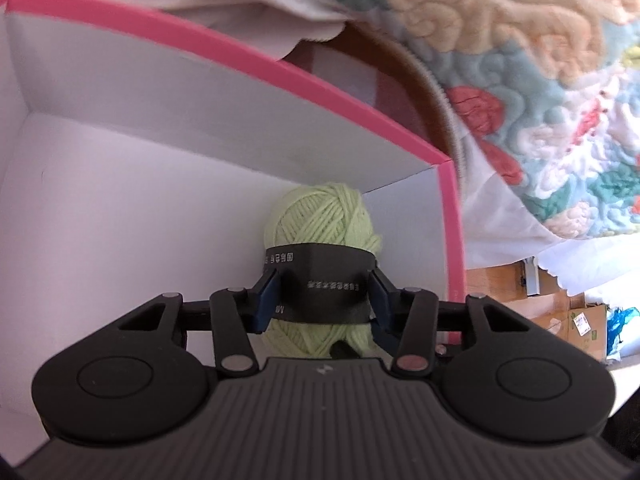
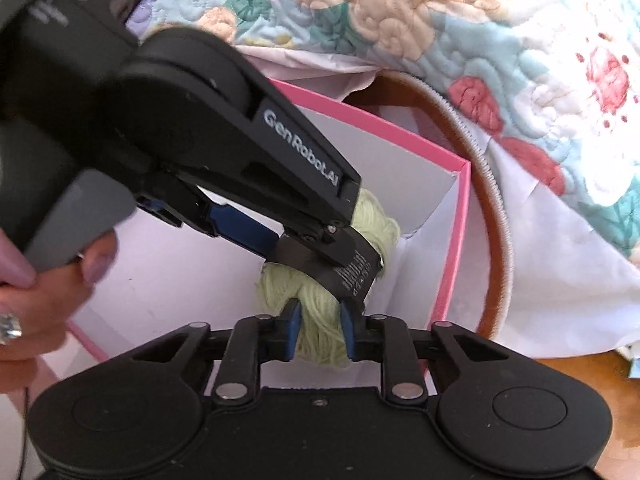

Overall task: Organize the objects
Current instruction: 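Open the left tool to release the yarn inside the pink box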

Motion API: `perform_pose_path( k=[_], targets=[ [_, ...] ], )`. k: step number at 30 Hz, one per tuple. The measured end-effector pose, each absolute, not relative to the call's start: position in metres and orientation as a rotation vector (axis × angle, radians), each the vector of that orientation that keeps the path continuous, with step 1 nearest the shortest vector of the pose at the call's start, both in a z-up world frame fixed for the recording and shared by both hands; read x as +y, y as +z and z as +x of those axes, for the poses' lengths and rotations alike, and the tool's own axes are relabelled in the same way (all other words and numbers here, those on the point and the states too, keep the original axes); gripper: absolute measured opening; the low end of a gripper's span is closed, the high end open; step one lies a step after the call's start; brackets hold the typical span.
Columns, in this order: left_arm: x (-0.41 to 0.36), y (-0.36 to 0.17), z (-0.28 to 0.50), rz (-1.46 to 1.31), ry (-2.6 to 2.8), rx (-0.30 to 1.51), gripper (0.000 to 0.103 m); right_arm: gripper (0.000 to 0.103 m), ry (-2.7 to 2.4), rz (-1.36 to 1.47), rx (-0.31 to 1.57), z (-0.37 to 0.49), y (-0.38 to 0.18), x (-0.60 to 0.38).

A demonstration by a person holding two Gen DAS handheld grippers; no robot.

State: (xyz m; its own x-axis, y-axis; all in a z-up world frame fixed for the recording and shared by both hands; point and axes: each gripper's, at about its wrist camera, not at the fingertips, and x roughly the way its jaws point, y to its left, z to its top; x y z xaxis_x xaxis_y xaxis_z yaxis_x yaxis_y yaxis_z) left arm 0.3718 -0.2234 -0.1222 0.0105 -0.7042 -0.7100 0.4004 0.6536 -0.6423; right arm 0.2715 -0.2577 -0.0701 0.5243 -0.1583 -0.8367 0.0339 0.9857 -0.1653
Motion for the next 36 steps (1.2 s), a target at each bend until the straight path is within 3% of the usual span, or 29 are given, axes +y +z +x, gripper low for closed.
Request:
perform_pose_path(
  k=[12, 20, 36],
  targets=[
    [-0.225, -0.115, 0.367, -0.149, -0.868, 1.236, 0.037, 0.018, -0.082, -0.193, 0.967, 0.266, -0.074, -0.248],
    [-0.238, -0.118, 0.374, -0.176, -0.898, 1.243, 0.036, 0.022, -0.088, -0.128, 0.941, 0.262, -0.074, -0.257],
    [-0.187, -0.063, 0.358, -0.043, -0.775, 1.188, 0.051, 0.027, -0.098, 0.072, 0.889, 0.242, -0.057, -0.271]
  ],
)
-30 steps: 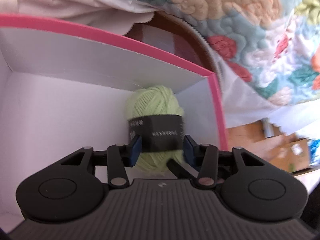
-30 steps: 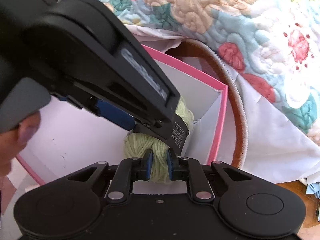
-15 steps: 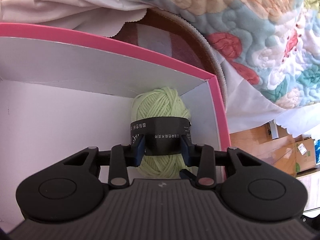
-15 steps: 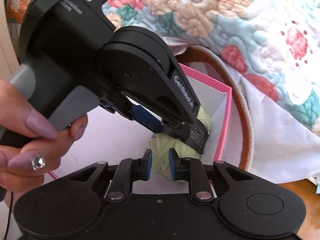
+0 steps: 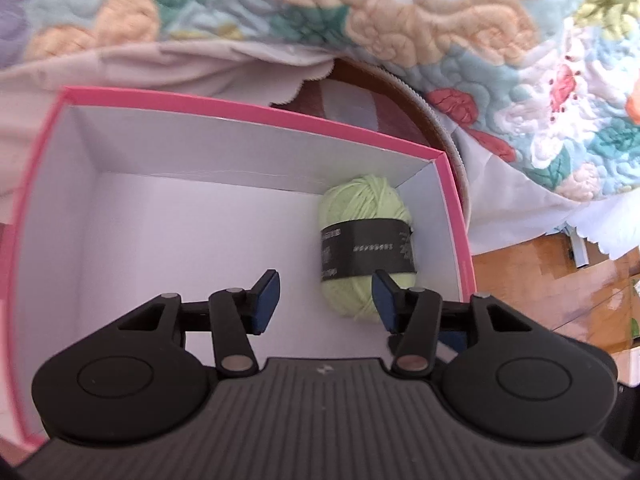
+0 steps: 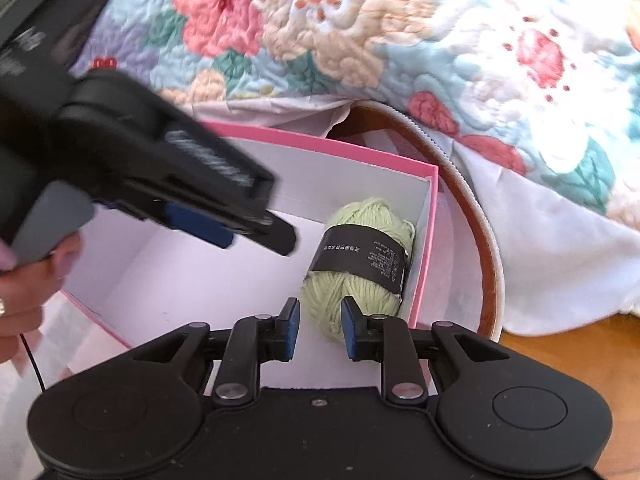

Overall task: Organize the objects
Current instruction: 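Open the left tool to release the yarn inside the pink box, then withdraw the left tool from the box toward the purple plush toy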

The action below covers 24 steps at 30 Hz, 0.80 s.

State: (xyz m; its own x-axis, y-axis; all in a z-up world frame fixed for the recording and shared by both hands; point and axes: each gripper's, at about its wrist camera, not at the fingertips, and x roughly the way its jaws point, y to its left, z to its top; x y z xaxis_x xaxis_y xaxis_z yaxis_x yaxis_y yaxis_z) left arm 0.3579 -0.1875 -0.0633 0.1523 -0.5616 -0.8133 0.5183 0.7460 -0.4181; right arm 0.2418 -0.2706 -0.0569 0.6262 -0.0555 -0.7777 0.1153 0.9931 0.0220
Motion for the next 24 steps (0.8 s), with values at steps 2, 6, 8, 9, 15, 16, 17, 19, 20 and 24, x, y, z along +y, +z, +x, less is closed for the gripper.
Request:
perform_pose_path(
  k=[2, 6, 8, 9, 15, 16, 17, 19, 20, 24],
  targets=[
    [-0.175, -0.051, 0.352, -0.021, -0.772, 1.180, 0.053, 0.028, -0.093, 0.098, 0.885, 0.234, -0.045, -0.269],
    [-0.179, -0.038, 0.326, 0.027, -0.767, 1.170, 0.054, 0.029, -0.087, 0.111, 0.876, 0.220, -0.035, -0.267],
    [-0.173, -0.031, 0.316, 0.036, -0.768, 1.166, 0.056, 0.030, -0.085, 0.110, 0.870, 0.215, -0.023, -0.265],
    [-0.169, -0.027, 0.313, 0.039, -0.765, 1.166, 0.057, 0.030, -0.083, 0.111, 0.867, 0.212, -0.019, -0.263],
    [-0.147, -0.009, 0.294, 0.117, -0.750, 1.167, 0.064, 0.033, -0.066, 0.111, 0.865, 0.186, 0.009, -0.247],
    [-0.142, -0.006, 0.291, 0.122, -0.748, 1.169, 0.064, 0.033, -0.064, 0.110, 0.865, 0.183, 0.012, -0.246],
    [-0.137, -0.002, 0.288, 0.128, -0.749, 1.164, 0.064, 0.033, -0.062, 0.110, 0.864, 0.181, 0.015, -0.244],
    [-0.128, 0.006, 0.280, 0.134, -0.746, 1.148, 0.066, 0.034, -0.058, 0.106, 0.864, 0.176, 0.022, -0.239],
    [-0.123, 0.010, 0.276, 0.134, -0.743, 1.144, 0.067, 0.034, -0.056, 0.101, 0.866, 0.173, 0.025, -0.237],
    [-0.104, 0.026, 0.263, 0.133, -0.730, 1.132, 0.069, 0.036, -0.043, 0.073, 0.867, 0.162, 0.037, -0.227]
  ],
)
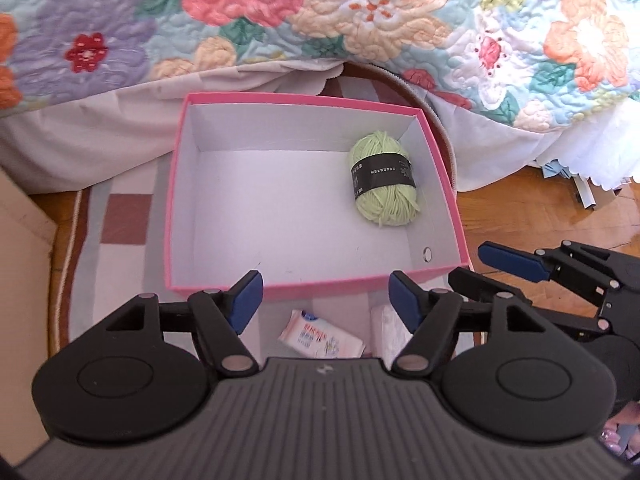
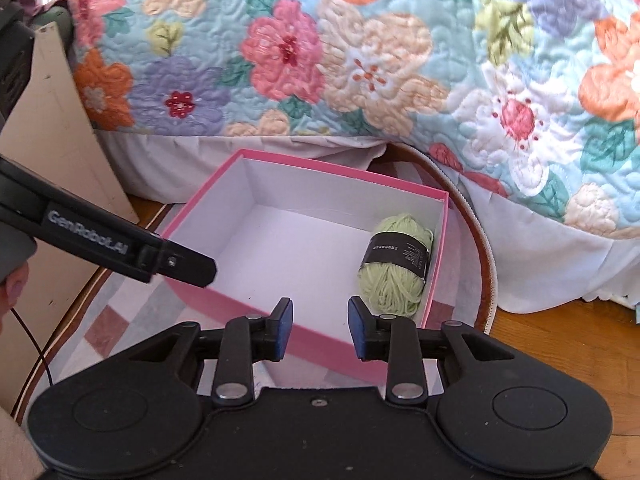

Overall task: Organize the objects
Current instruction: 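Withdraw the left tool from the box toward the purple plush toy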

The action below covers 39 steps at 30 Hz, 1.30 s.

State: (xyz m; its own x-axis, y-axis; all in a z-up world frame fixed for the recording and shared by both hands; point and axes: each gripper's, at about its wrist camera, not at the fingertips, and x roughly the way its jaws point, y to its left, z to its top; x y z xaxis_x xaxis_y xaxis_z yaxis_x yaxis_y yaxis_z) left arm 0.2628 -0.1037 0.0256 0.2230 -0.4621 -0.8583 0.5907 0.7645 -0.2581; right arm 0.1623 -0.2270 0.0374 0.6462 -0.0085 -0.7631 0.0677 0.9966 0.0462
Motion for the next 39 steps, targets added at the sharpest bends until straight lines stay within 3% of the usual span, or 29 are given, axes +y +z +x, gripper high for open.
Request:
perform_pose_path(
  k=[13, 16, 20, 31, 34, 36, 39],
  targets=[
    [-0.056, 0.068, 0.223, 0.176, -0.714, 1.092, 0.074, 0.049, -0.040, 0.016, 0.839, 0.126, 0.070, -0.196],
    [-0.047, 0.068, 0.214, 0.178, -0.705, 1.103, 0.075, 0.052, -0.020, 0.026, 0.842, 0.119, 0.076, -0.193],
    [-0.035, 0.061, 0.196, 0.181, -0.696, 1.119, 0.082, 0.065, -0.010, -0.007, 0.854, 0.109, 0.077, -0.181],
    [0.000, 0.039, 0.176, 0.093, -0.668, 1.167, 0.085, 0.071, -0.017, -0.008, 0.909, 0.083, 0.074, -0.171],
    [0.008, 0.033, 0.173, 0.075, -0.658, 1.182, 0.085, 0.077, 0.028, 0.013, 0.923, 0.074, 0.074, -0.173],
    [0.009, 0.029, 0.169, 0.088, -0.660, 1.183, 0.088, 0.090, 0.069, 0.031, 0.936, 0.069, 0.072, -0.173],
    [0.007, 0.022, 0.163, 0.115, -0.670, 1.186, 0.093, 0.092, 0.120, 0.036, 0.944, 0.063, 0.069, -0.170]
  ],
)
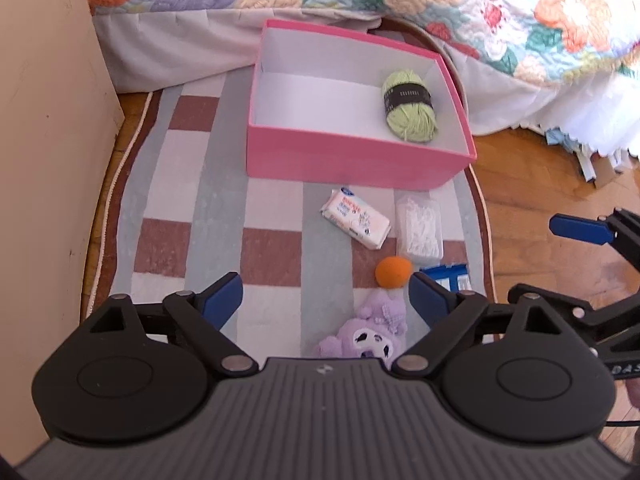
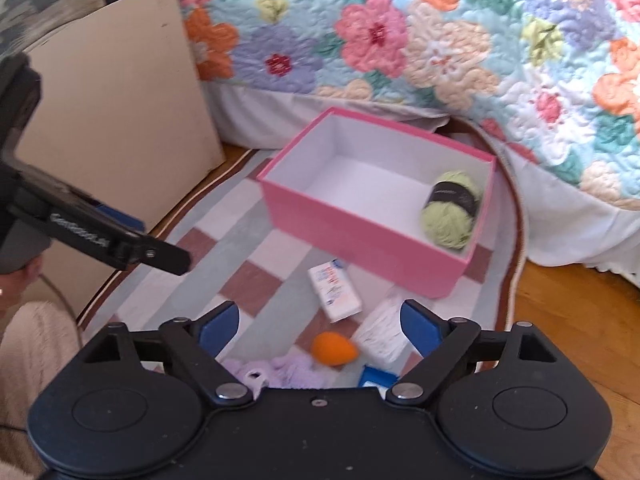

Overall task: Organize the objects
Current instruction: 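Withdraw the left tool from the box toward the purple plush toy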

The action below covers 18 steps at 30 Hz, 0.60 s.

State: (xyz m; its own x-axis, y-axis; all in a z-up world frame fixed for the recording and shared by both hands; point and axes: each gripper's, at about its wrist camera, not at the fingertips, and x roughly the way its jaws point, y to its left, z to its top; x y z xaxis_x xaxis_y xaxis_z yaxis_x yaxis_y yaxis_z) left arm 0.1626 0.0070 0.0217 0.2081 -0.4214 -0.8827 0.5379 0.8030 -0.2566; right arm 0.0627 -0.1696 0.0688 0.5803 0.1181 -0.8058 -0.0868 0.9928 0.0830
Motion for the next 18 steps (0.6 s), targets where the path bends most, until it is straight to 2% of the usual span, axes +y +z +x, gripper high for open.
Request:
perform_pose_path(
  k=[9, 18],
  targets=[
    [0.000, -0.013, 0.149, 0.139, -0.692, 1.244, 0.098, 0.093, 0.272, -0.037, 0.984, 0.054, 0.043, -0.147],
    [-0.003, -0.054, 0.141, 0.122, -0.703, 1.344, 0.099, 0.093, 0.357, -0.091, 1.005, 0.044, 0.001, -0.134]
  ],
)
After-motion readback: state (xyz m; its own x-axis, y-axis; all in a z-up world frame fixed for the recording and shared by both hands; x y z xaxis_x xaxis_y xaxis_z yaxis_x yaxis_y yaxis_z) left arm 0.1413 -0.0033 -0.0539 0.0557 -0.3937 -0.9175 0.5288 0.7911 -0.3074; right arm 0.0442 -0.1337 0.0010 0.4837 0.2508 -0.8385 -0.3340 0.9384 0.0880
